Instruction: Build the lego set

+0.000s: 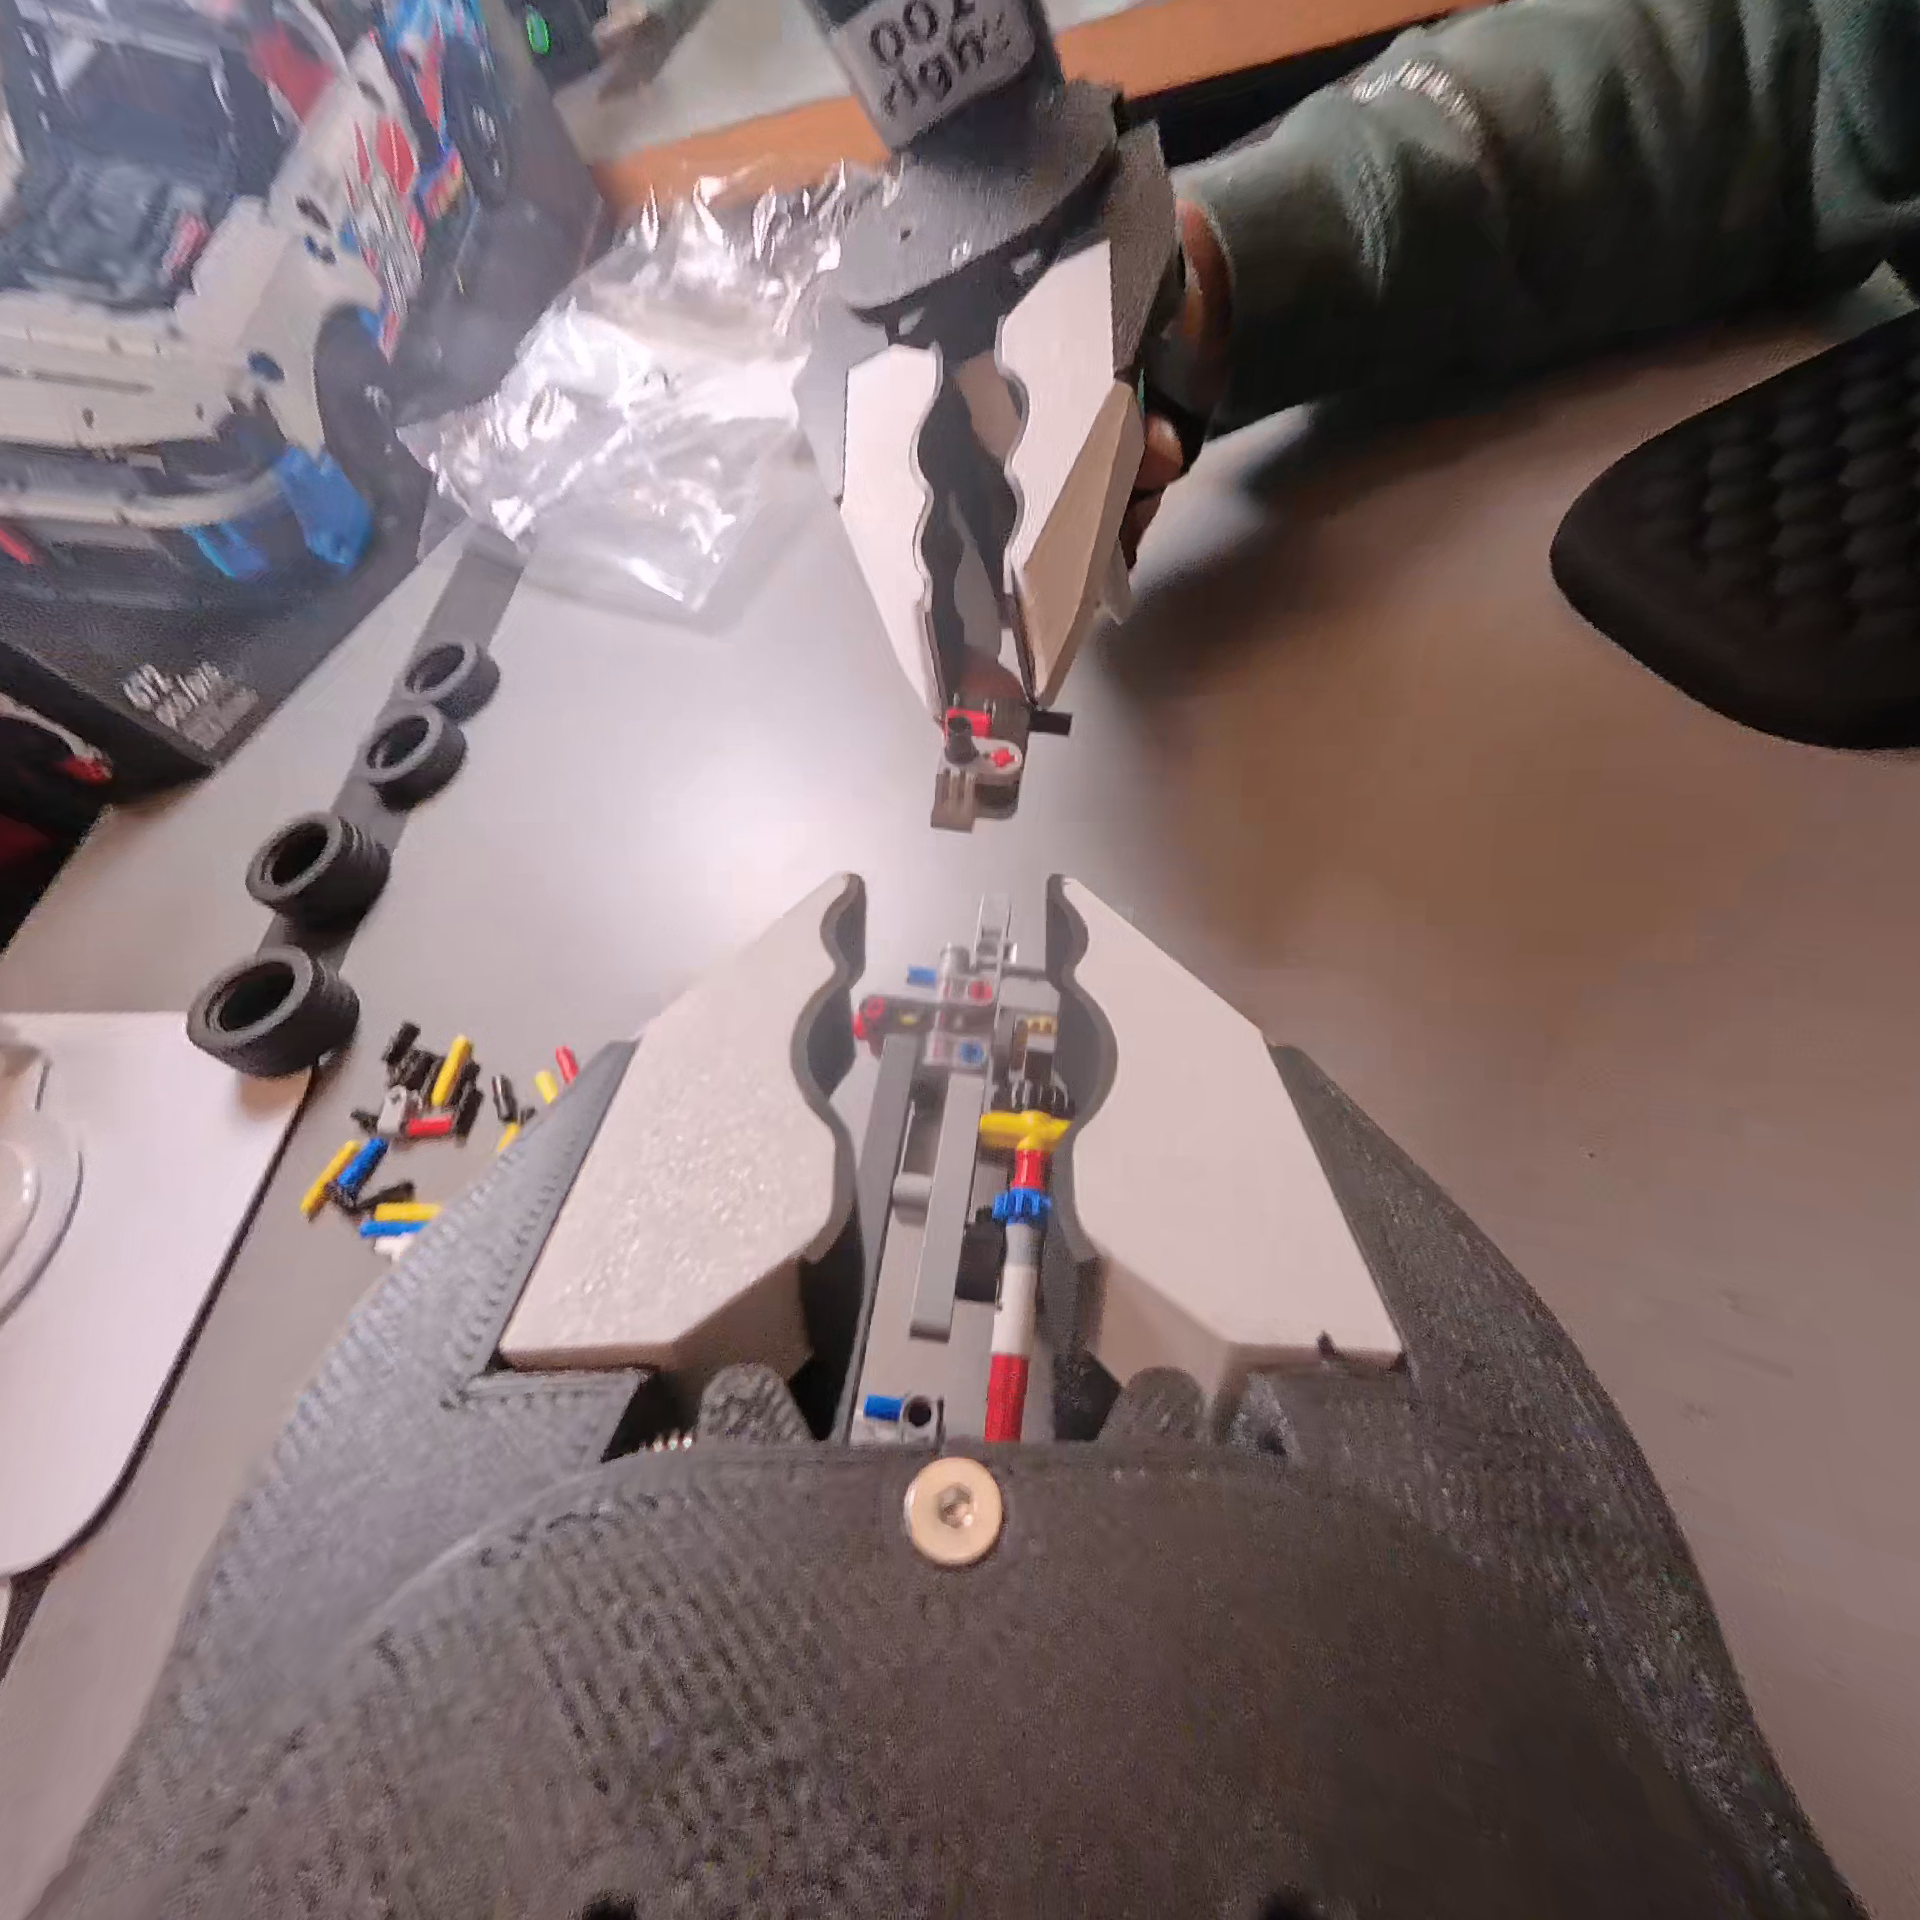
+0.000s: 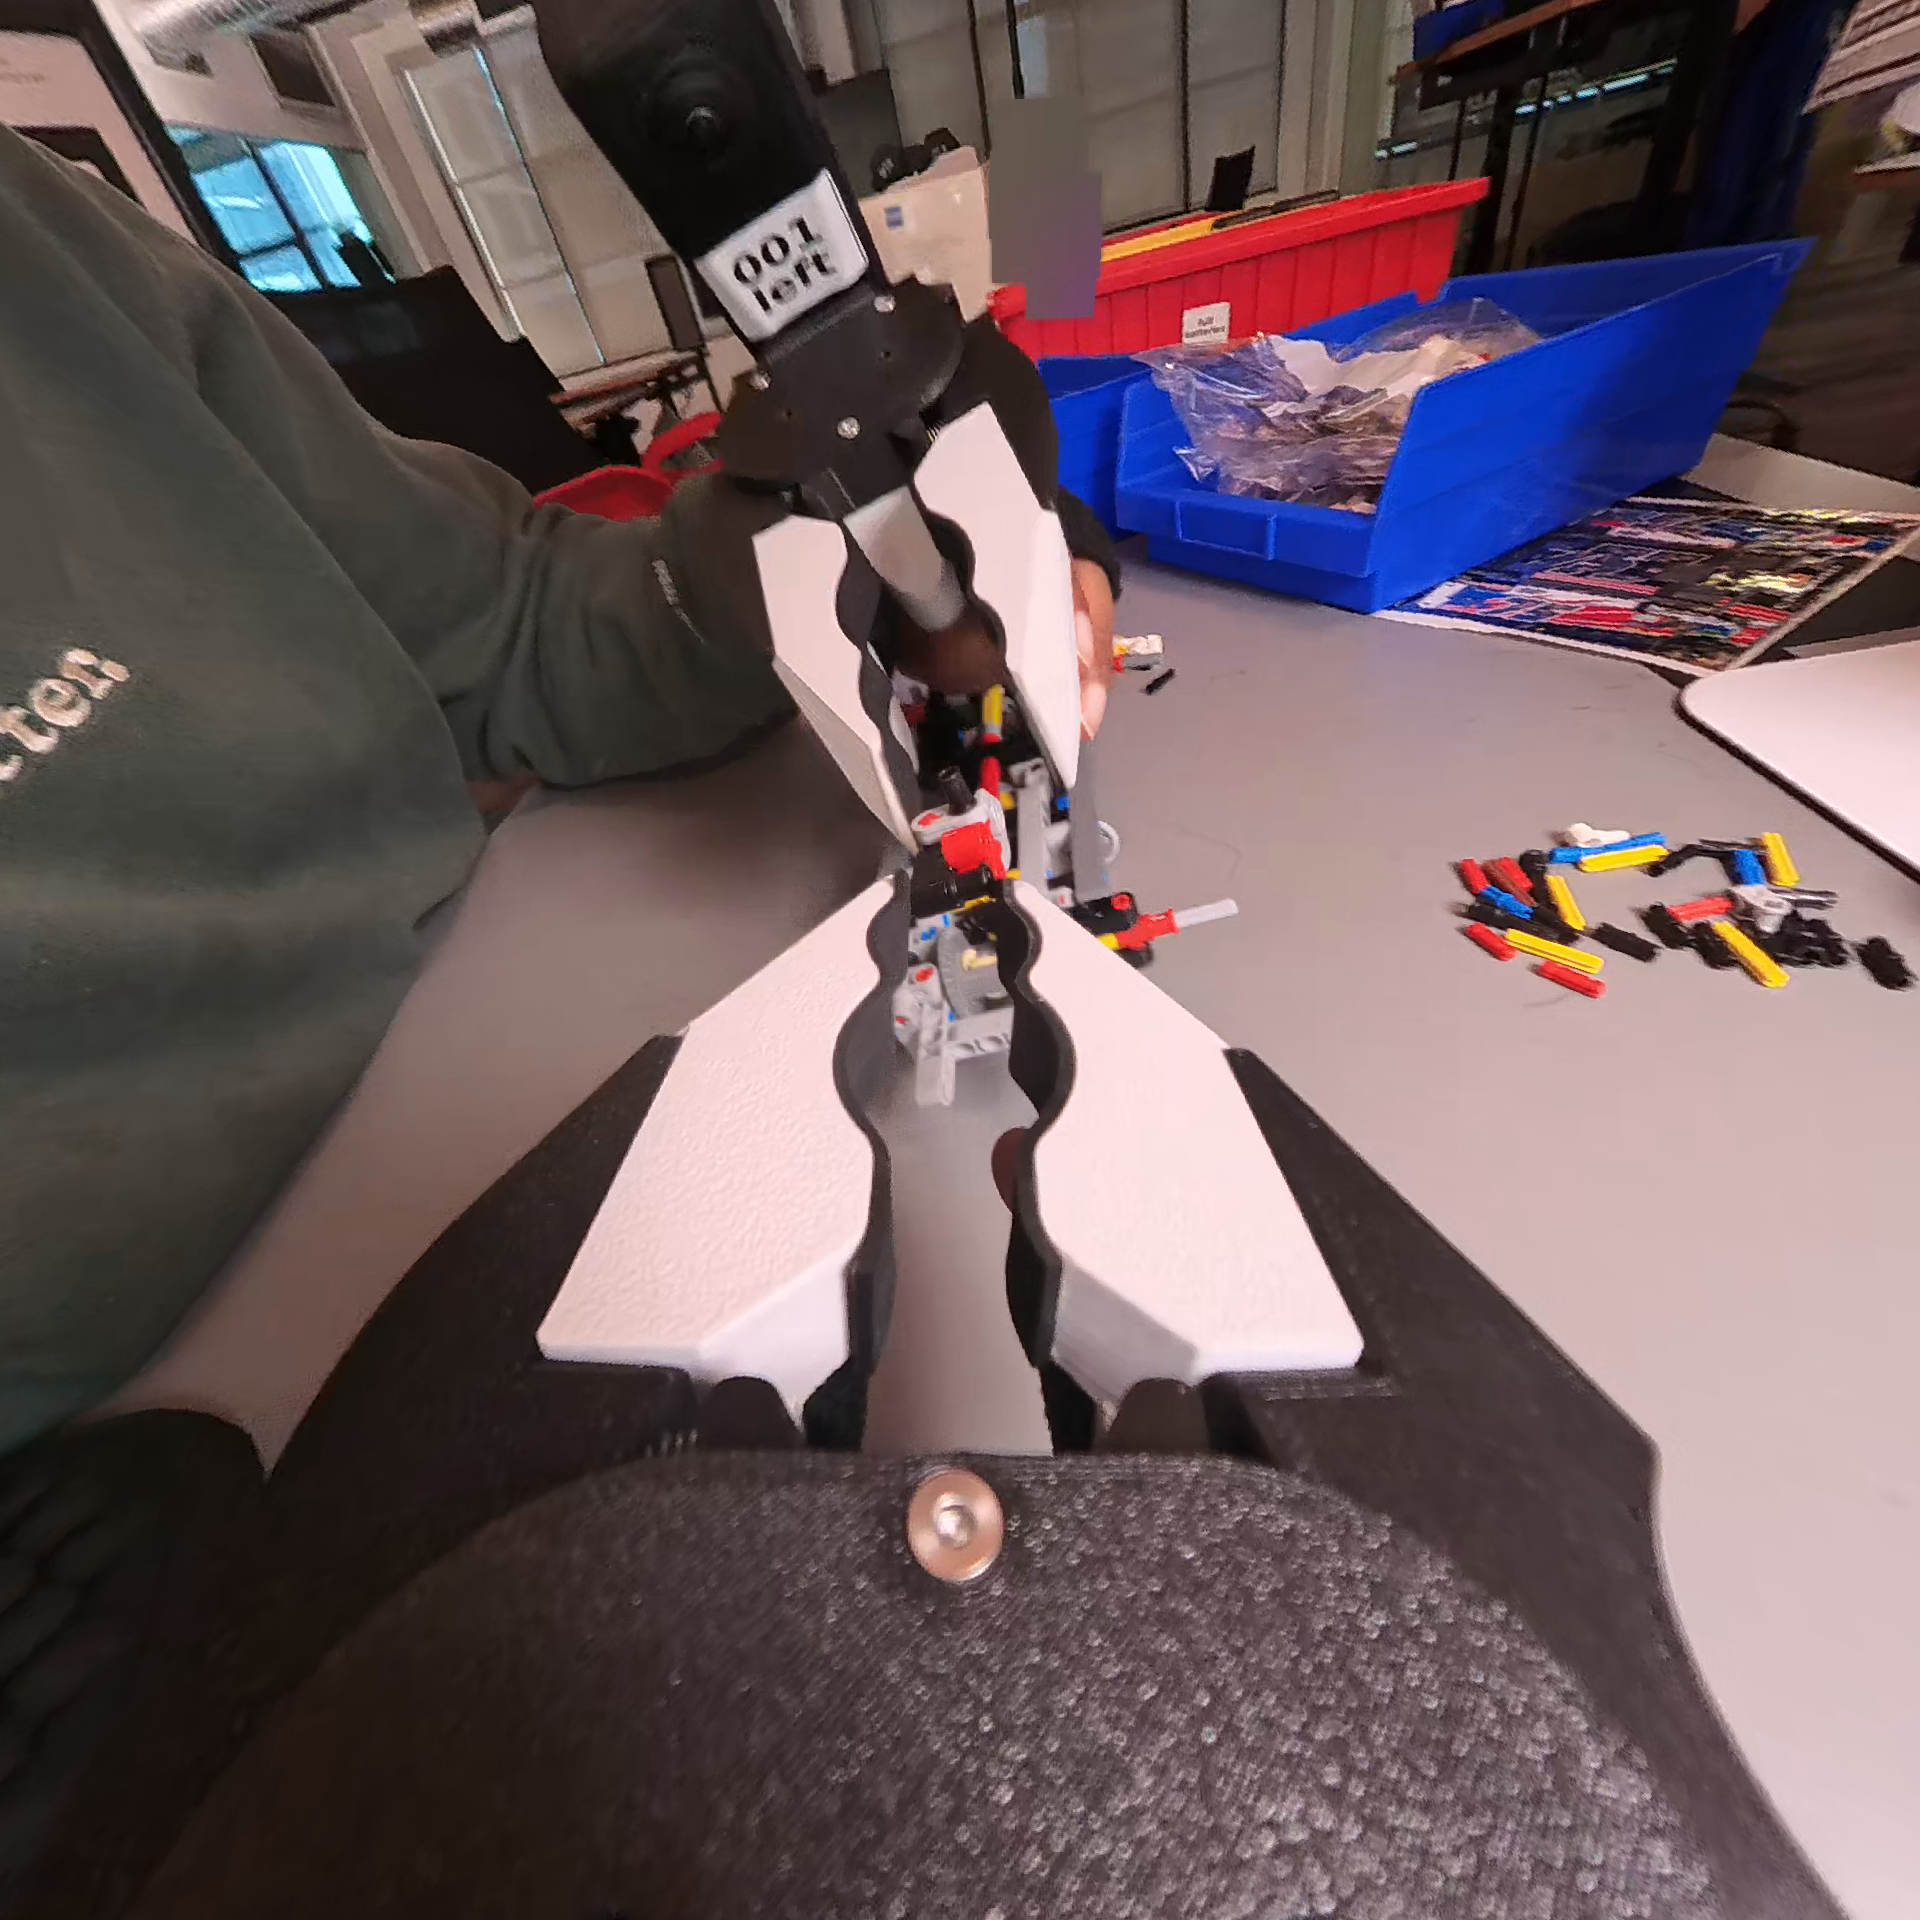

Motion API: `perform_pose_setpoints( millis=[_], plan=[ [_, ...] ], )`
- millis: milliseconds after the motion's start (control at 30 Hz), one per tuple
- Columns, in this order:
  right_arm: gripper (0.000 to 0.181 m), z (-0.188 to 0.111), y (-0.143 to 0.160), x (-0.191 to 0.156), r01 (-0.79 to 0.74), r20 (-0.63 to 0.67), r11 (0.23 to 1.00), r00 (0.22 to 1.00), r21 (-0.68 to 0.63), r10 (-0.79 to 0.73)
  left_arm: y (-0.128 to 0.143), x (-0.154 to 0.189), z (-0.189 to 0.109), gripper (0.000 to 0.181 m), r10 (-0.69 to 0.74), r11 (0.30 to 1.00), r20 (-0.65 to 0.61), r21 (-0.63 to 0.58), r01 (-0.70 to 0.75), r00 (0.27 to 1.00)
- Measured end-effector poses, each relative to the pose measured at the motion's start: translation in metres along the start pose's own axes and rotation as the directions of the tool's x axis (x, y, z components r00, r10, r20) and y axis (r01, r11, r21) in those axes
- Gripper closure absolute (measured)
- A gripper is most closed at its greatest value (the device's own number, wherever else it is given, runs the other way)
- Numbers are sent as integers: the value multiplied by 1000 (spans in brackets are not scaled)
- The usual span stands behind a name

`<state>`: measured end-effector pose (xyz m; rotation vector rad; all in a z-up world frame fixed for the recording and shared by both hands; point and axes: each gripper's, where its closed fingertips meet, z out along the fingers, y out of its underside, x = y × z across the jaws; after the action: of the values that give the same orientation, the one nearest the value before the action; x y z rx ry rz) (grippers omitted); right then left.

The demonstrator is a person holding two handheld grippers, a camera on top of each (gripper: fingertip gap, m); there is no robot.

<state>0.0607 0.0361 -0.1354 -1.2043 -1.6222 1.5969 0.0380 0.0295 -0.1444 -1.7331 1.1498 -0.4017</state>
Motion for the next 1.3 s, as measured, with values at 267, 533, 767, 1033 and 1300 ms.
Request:
perform_pose_setpoints(
  millis=[267,533,767,1033,1300],
  plan=[
    [168,-6,28,41,105,-151,977,979,-184,-134,44,6,8,100,-173,932,-66,-334,142,983],
    [168,2,41,40,153,-150,957,970,-247,-193,64,25,26,91,-168,862,-134,-500,80,977],
    [168,11,35,19,222,-130,953,959,-207,-251,58,33,18,102,-44,904,-164,-427,-31,986],
    [168,24,26,-11,323,-128,937,932,-132,-339,45,44,-1,105,116,954,-117,-264,-144,986],
    [168,33,21,-14,354,-186,929,911,-108,-369,45,42,-8,105,98,963,-102,-241,-120,990]
  ],
)
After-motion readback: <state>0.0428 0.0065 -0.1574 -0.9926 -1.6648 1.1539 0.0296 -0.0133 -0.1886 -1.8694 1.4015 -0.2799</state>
